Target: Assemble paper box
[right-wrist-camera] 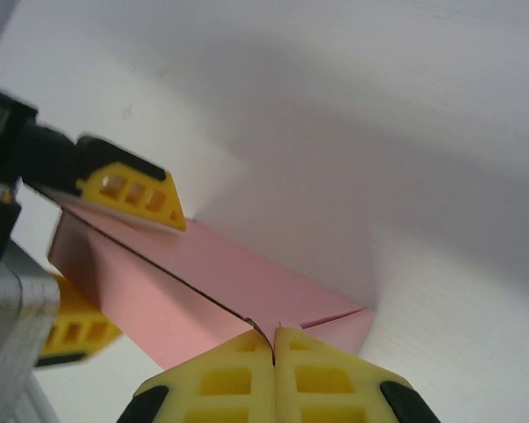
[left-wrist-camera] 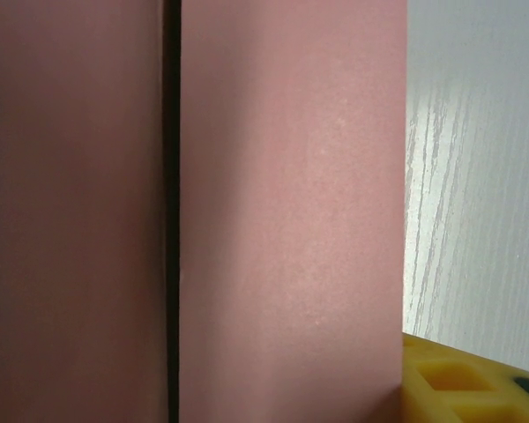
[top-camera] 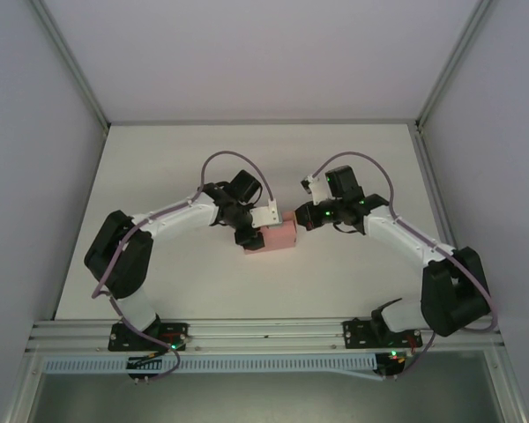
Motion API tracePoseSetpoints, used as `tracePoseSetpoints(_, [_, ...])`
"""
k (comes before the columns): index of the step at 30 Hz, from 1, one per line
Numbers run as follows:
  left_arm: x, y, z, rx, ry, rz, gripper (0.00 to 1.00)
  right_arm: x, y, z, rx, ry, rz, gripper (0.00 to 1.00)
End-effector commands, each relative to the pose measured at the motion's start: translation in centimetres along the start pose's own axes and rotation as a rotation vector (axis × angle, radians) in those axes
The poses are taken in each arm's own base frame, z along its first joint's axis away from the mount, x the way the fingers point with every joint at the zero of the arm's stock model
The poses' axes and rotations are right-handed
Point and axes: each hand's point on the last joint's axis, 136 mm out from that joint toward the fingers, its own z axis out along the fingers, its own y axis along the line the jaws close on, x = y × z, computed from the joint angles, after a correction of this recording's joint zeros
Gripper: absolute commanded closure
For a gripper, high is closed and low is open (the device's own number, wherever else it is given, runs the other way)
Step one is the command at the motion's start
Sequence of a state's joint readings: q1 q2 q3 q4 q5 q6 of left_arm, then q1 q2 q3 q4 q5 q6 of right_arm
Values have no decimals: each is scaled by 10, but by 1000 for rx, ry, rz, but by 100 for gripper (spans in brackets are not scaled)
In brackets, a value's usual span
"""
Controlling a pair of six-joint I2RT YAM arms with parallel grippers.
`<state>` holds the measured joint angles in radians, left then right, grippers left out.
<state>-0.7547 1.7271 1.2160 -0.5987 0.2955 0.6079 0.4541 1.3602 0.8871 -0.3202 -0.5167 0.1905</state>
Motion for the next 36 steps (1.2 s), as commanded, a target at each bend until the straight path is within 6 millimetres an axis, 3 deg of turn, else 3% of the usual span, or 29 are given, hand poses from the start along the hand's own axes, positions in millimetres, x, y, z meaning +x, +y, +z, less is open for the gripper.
tracePoseSetpoints(1, [8, 7, 6, -20, 42, -53, 47, -11, 24, -10, -79, -73, 186, 99])
tracePoseSetpoints(5, [7, 10, 7, -28, 47, -56, 47, -16, 29, -21, -72, -87, 270, 98])
tracePoseSetpoints(10, [10, 9, 8, -27, 52, -61, 47, -3, 23, -15, -35, -38, 291, 98])
tracePoseSetpoints(18, [8, 9, 5, -28, 43, -68, 47, 17, -29, -7, 207, -139, 86, 95])
tracePoseSetpoints(20, [3, 12, 5, -41, 25, -65, 46, 22, -34, -3, 243, -166, 24, 95])
tracePoseSetpoints(23, [2, 13, 5, -43, 19, -70, 46, 27, -34, 2, 273, -209, -42, 94])
tracePoseSetpoints(28, [1, 14, 8, -42, 15, -95, 46, 34, -40, 4, 351, -223, -11, 94])
tracePoseSetpoints(31, [2, 14, 10, -40, 17, -109, 46, 40, -31, 6, 349, -255, -54, 96])
tracePoseSetpoints(36, [-7, 17, 5, -60, -18, -121, 46, 60, -36, 11, 364, -319, -110, 96])
